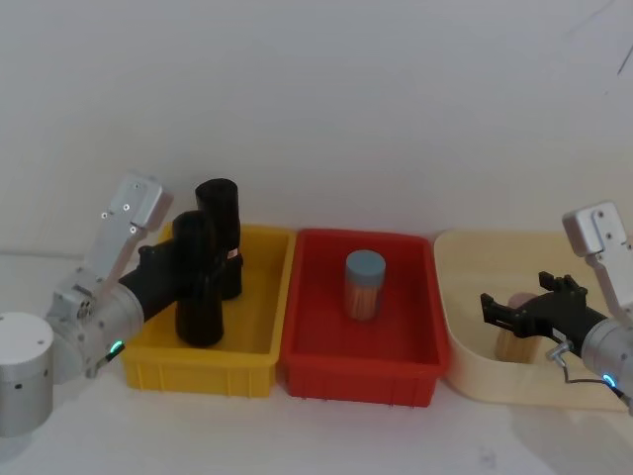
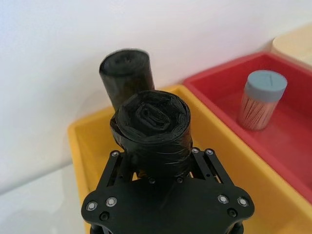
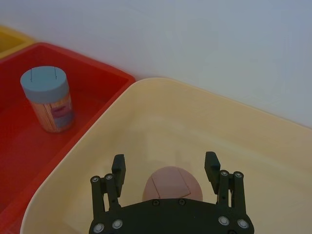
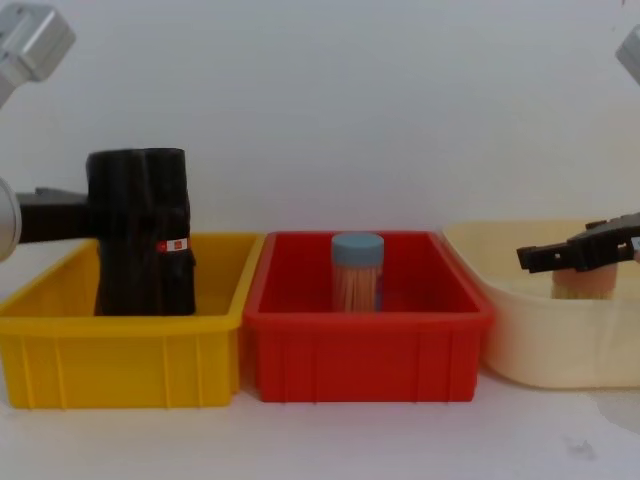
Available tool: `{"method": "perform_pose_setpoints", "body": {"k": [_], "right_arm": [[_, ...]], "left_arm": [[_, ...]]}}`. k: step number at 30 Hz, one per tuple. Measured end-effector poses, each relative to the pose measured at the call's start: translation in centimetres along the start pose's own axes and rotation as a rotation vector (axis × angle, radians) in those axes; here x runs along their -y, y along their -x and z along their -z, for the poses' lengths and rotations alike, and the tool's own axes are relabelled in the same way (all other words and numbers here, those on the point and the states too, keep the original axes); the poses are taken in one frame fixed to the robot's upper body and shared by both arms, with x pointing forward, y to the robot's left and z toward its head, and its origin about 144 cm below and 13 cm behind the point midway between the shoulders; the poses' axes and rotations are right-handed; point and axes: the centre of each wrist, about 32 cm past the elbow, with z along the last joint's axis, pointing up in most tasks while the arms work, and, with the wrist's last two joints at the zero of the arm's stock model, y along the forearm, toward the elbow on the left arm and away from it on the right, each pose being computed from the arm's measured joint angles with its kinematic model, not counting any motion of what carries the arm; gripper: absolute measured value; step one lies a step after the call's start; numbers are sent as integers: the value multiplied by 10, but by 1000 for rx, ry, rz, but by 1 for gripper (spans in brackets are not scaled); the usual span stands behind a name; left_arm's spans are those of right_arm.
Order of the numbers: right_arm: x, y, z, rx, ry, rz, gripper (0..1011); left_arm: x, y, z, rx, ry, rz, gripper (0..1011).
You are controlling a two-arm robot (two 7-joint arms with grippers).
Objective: Pick up the garbage bag with the one hand and transfer it to the other hand.
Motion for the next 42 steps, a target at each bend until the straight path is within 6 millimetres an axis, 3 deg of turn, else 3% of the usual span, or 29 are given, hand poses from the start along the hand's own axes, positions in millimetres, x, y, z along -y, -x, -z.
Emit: {"method": "perform_pose_setpoints", "body": {"k": [25,42], "right_arm": [[0,0,0,0,0,0,1001],[0,0,0,0,0,0,1001]], "left_arm": [[9,3,-73,7,225,81,377],[39,26,-83,-9,202,244,377]]}}
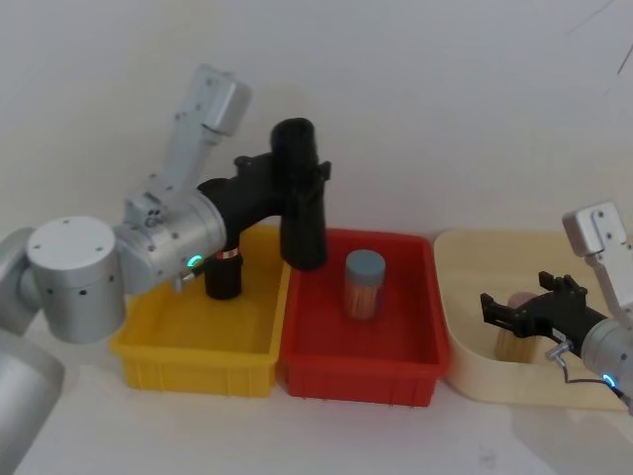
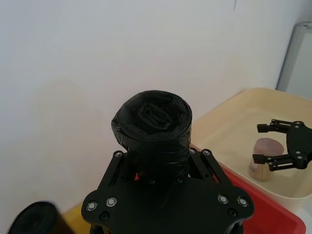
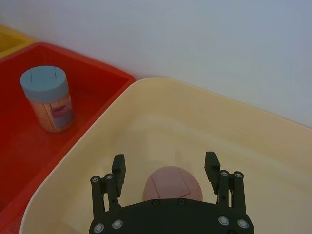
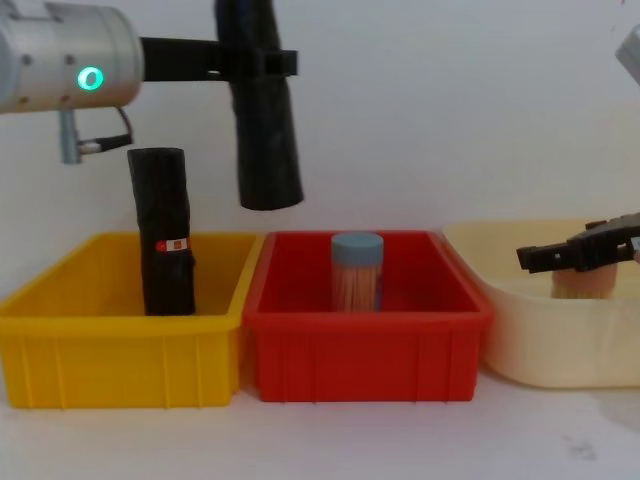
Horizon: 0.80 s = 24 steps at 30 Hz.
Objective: Pick up the garbage bag with the one hand and transfer it to the other hand.
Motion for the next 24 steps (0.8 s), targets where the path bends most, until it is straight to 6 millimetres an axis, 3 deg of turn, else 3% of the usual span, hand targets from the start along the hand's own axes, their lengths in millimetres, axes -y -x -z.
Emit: {"method": "perform_pose_setpoints", "body": {"k": [16,24], "right_arm": [[0,0,0,0,0,0,1001],[2,-1,0,4,-10,-1,1001]], "left_arm": [[40,12,6,1,6,100,377],[48,15,6,-1,10,125,377]]}}
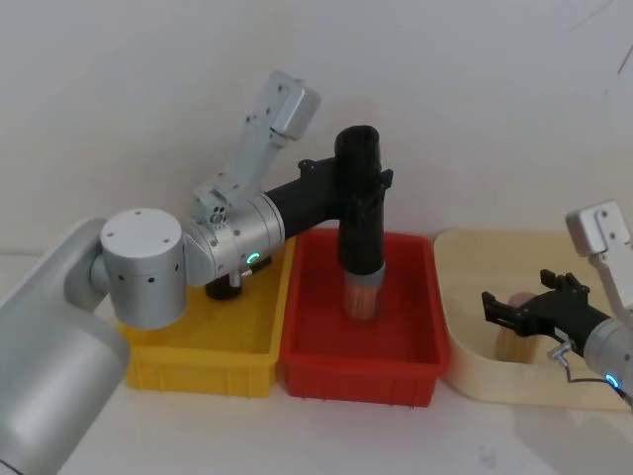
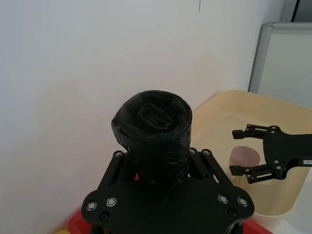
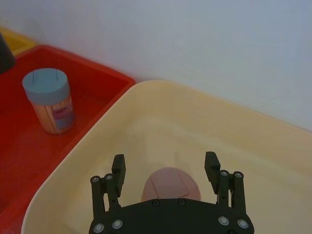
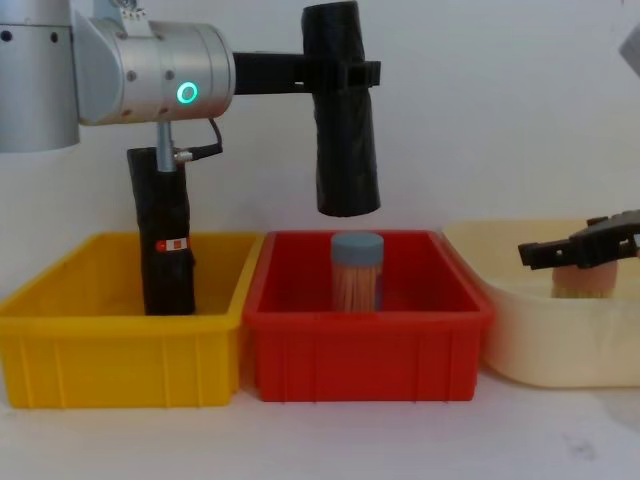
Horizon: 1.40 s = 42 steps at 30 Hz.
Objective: Pick up the garbage bag with the one hand and transfer it to the other hand.
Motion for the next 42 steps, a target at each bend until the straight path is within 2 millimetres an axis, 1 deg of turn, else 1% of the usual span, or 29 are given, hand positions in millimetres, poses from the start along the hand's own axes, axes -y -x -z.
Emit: {"method": "perform_pose_setpoints", "body": {"k": [9,16,25,30,33,39,40,42], "right_arm": [[12,-2,-4,27,-67,1,1001],[23,-3,-11,48,-137,-34,1001],[24,-3,-18,46,-173,-127,1001],[18,-4,-19,27,-171,-196,1000],[10,-4,-19,12,-166,-243,1001],[-12,-4,-20,-10,-160,-327,1001],[-12,-4,-20,-10,-160,-327,1001],[-21,-4,-22,-14,-161,-353,1001]], "left_arm": [[6,1,0,-1,2,17,377],[8,2,1,-1,3,24,377],[10,2,1,-2,4,28,377],[10,2,1,-2,4,29,377],[10,2,1,-2,4,30,377],[10,2,1,-2,4,31,377],[11,3,1,-2,5,31,377],[11,3,1,-2,4,31,377]]}}
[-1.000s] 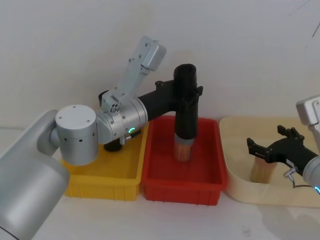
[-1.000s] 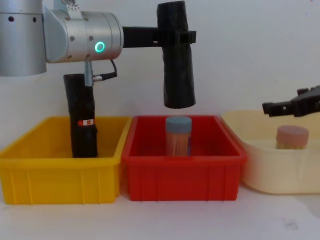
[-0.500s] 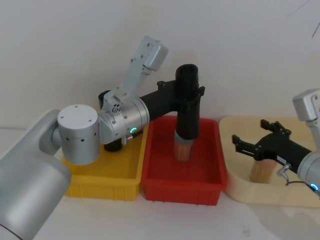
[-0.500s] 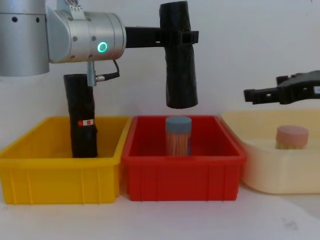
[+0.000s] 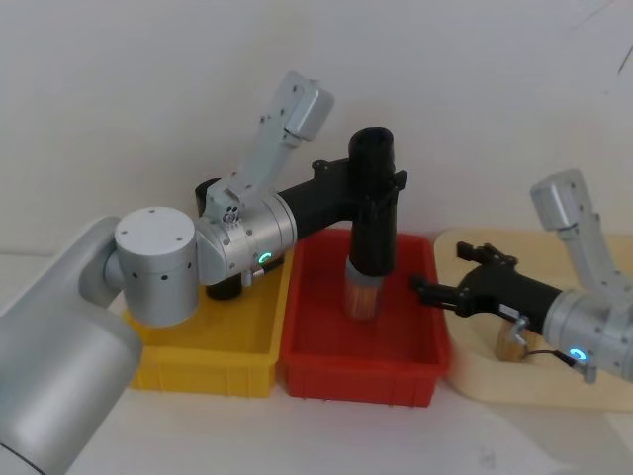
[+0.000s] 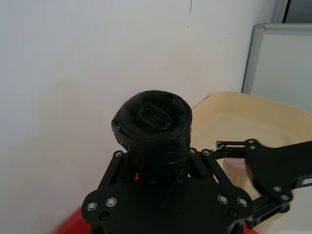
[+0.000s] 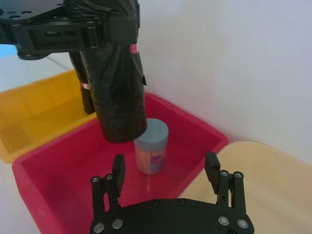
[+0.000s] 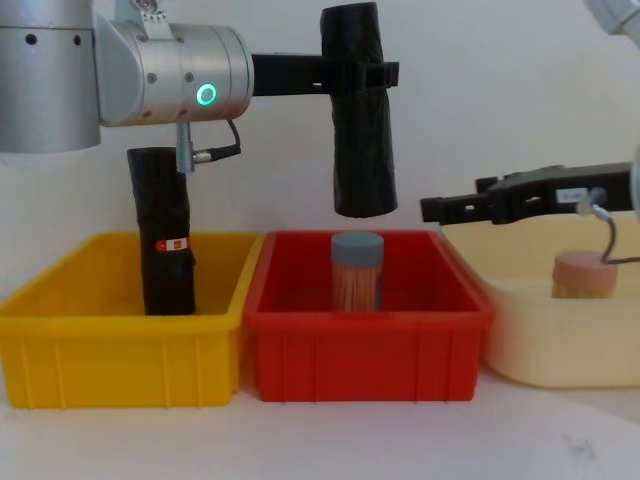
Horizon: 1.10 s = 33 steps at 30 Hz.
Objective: Pick up the garbage bag with the one hand and transfer it to the other hand.
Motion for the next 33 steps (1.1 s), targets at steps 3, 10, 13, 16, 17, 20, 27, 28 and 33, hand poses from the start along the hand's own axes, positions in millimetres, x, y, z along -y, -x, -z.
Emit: {"method": "perform_pose_setpoints", "body": {"k": [3,10,13,16,17,20,27,28,33], "right_arm": [[-7,-2,0,-3,-1,-16,1001],[-25,-7,-4,-2,-11,-61,1001],[-30,-8,-6,0,-17,-78,1001],[-35,-9,-9,3,-23,-103,1001],[-35,-9,-9,3,-23,-103,1001],[-38,-10,-11,6,-28,-132,1001],[-41,-10,-16,7,-33,-184,1001],[-42,-10,-17,7,-35,-196,1001],[-43,-10,-20,4,-42,-240,1001]], "left_arm": [[0,0,0,0,0,0,377],[0,0,0,0,0,0,377],[0,0,0,0,0,0,377],[0,0,0,0,0,0,377],[0,0,0,0,0,0,377],[0,0,0,0,0,0,377],[0,0,0,0,0,0,377],[0,0,0,0,0,0,377],[0,0,0,0,0,0,377]]}}
